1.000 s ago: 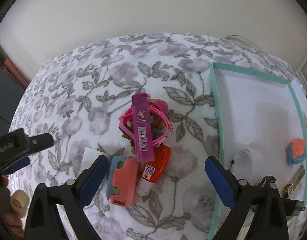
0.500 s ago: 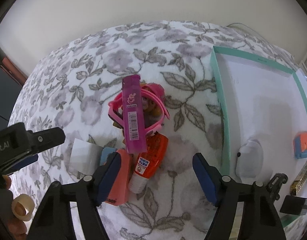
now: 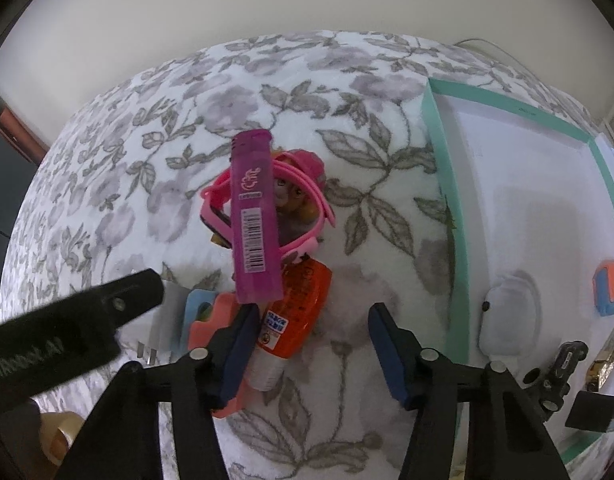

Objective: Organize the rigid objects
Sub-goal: 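Grasp the white cube charger with the left gripper while the right gripper grasps the orange bottle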

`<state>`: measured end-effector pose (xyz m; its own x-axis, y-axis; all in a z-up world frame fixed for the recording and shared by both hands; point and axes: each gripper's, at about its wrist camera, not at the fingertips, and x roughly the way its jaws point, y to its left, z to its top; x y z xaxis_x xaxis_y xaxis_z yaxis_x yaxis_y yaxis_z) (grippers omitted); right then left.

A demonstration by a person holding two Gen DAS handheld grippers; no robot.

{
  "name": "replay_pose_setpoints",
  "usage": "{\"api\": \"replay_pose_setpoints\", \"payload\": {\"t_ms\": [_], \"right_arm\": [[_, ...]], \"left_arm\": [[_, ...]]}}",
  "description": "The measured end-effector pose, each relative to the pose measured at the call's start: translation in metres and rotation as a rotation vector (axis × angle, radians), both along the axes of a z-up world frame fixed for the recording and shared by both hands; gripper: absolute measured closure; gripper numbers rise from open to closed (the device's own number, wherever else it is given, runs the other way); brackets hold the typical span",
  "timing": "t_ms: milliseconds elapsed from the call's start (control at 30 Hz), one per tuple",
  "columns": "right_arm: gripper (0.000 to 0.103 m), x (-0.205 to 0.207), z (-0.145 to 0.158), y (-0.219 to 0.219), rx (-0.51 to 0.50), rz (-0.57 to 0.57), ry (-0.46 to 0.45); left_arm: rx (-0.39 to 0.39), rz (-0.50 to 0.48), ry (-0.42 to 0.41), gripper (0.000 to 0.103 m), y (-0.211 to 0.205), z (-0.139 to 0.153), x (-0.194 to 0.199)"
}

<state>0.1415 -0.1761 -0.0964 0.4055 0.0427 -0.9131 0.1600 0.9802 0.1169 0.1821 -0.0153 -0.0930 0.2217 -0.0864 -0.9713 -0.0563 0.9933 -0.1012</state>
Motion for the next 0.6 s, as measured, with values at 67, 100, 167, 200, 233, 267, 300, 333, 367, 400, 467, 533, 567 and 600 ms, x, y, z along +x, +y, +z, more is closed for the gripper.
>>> {"api": "replay_pose_setpoints", "payload": {"t_ms": [67, 100, 167, 200, 233, 267, 300, 333, 367, 400, 467, 533, 567, 600], "right_arm": [[0.050, 0.001, 0.001, 0.003, 0.001, 0.012, -0.002], [0.051, 0.000, 0.001, 0.003, 0.001, 0.015, -0.002], [0.056, 0.000, 0.001, 0.002, 0.008, 0.018, -0.001], [0.059, 0.000, 0.002, 0.002, 0.010, 0.017, 0.000], [0.059, 0.000, 0.002, 0.001, 0.009, 0.016, 0.000], [0.059, 0.001, 0.003, 0.001, 0.006, 0.013, 0.000], [0.059, 0.001, 0.003, 0.001, 0.007, 0.013, 0.000], [0.059, 0.001, 0.003, 0.001, 0.005, 0.015, 0.000], [0.060, 0.001, 0.001, 0.003, 0.002, 0.019, 0.004], [0.061, 0.001, 0.000, 0.003, 0.001, 0.023, 0.009], [0.061, 0.002, -0.002, 0.005, -0.002, 0.027, 0.011], [0.062, 0.002, -0.001, 0.004, -0.003, 0.030, 0.013], [0.064, 0.002, -0.001, 0.003, -0.003, 0.030, 0.013], [0.065, 0.002, -0.001, 0.003, -0.003, 0.028, 0.015]], "left_arm": [[0.010, -0.007, -0.005, 0.001, -0.003, -0.001, 0.001], [0.017, -0.009, -0.009, 0.001, -0.004, -0.001, 0.001], [0.034, -0.016, -0.016, 0.001, -0.008, 0.000, 0.001], [0.042, -0.021, -0.020, 0.002, -0.009, 0.001, 0.001], [0.054, -0.027, -0.022, 0.002, -0.011, 0.001, 0.001], [0.062, -0.033, -0.023, 0.002, -0.013, 0.000, 0.001], [0.064, -0.041, -0.024, 0.002, -0.015, 0.000, 0.001], [0.067, -0.050, -0.024, 0.002, -0.018, -0.001, 0.001], [0.074, -0.059, -0.022, 0.003, -0.022, -0.002, 0.002], [0.081, -0.062, -0.020, 0.003, -0.024, -0.003, 0.002], [0.088, -0.059, -0.017, 0.006, -0.026, -0.005, 0.003], [0.088, -0.045, -0.014, 0.013, -0.024, -0.007, 0.004], [0.080, -0.041, -0.013, 0.016, -0.022, -0.007, 0.003], [0.069, -0.033, -0.008, 0.016, -0.019, -0.007, 0.003]]}}
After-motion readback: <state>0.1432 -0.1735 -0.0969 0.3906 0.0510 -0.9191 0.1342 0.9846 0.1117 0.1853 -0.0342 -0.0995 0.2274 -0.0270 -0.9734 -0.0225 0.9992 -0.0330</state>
